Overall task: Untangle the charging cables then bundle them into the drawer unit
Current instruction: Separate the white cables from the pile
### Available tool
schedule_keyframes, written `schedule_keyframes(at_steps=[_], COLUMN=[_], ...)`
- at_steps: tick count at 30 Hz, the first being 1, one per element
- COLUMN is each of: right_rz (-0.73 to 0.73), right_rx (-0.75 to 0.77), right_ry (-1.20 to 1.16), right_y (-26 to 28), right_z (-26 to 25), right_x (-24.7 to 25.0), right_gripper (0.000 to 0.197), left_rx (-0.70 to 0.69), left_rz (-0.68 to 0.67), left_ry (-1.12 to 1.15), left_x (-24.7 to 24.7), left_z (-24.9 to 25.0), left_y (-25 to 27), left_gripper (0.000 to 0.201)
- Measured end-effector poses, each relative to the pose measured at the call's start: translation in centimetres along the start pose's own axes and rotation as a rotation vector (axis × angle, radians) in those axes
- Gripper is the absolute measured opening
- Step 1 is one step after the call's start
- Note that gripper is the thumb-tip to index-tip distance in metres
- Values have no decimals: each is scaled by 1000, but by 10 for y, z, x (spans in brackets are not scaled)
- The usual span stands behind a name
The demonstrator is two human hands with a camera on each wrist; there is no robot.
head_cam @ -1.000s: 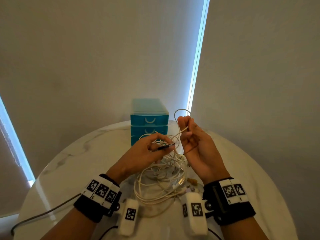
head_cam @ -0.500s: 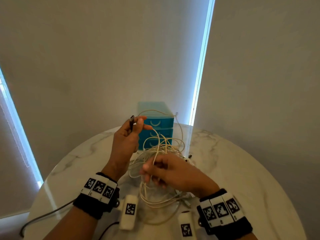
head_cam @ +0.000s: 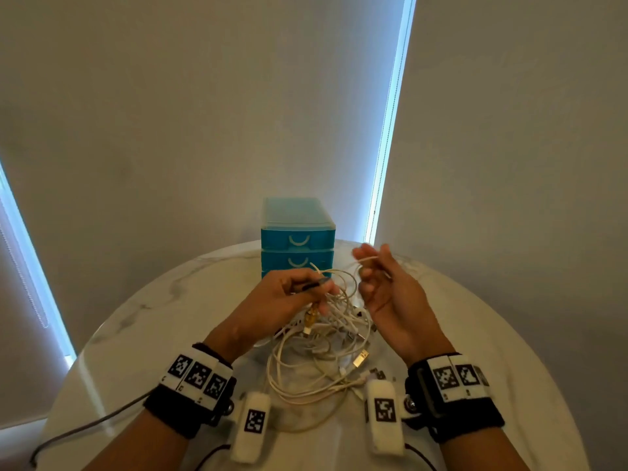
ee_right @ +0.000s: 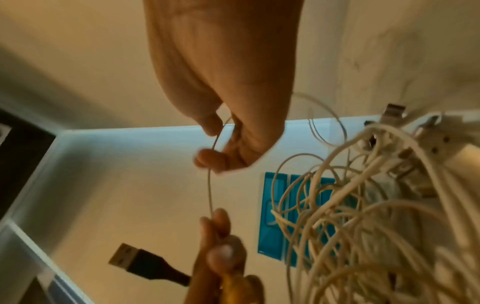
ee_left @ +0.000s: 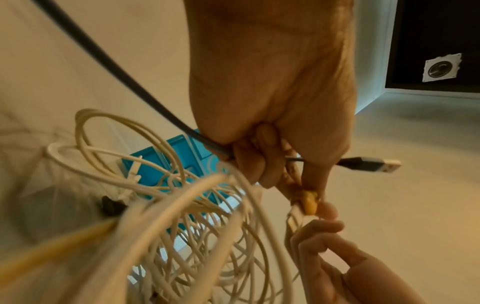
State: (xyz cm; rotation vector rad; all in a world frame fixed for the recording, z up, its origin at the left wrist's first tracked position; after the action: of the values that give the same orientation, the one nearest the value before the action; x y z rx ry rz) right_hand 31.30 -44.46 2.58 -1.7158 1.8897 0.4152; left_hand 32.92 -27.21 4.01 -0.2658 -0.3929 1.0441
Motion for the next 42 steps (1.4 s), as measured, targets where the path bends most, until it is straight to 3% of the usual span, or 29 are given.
schedule_keyframes(at_steps=[3,7,9,11,14,16,19,22,24,29,33,35,39,42], right_rz=[-38,-8,126,269,218,194,229,27,-172,-561,-767,-657,-182,-144], right_rx=[-131,5,112,179,101,67,245,377,311,127,-45,-69,-132,-176], right_ry=[366,558,603,722,830,803,673,402,319,717,845,793,425,69], right_y=[3,8,8,8,2,-1,2,13,24,43,57,47,16,12], right_z=[21,7,-8,-19,-2,9,-13,-41,-34,32,60,55,34,24], right_x=[-6,-11,-1,16,25,28,20,-10,-39,-93,-98,-90,-41,-25], right_gripper=[56,37,26,36,51,34,13,25,29,19,20,20,34,49], left_rx=[50,76,69,36,18,39,122,177,222,260,105,33,-16,20], left_rz=[206,254,224,165,48,-70,-174,-77,-21,34,227,245,133,-10], left_ry=[144,199,225,265,282,262,137,-47,-6,174,257,341,375,122], left_x=[27,40,38,32,19,7,-2,6,10,19,50,60,57,32], left_z=[-12,-21,-19,-12,-4,-3,-10,-13,-17,-28,-14,-7,-1,-5], left_y=[-1,-3,-2,-2,2,6,9,4,3,-2,-3,-1,-3,-2], left_gripper=[27,31,35,34,24,23,37,50,55,70,43,33,28,25])
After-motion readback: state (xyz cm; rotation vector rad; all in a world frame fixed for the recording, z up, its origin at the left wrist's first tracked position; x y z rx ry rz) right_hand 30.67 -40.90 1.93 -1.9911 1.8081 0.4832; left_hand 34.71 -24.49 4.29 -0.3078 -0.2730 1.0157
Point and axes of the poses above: each hand's wrist, its own y-axis away from the middle knuckle, its own x-axis out of the back of the hand, z = x × y, the point moved 10 cm from there along -y, towards the middle knuckle, and after that the axes turned 3 degrees about y, right-handed, at the moved point
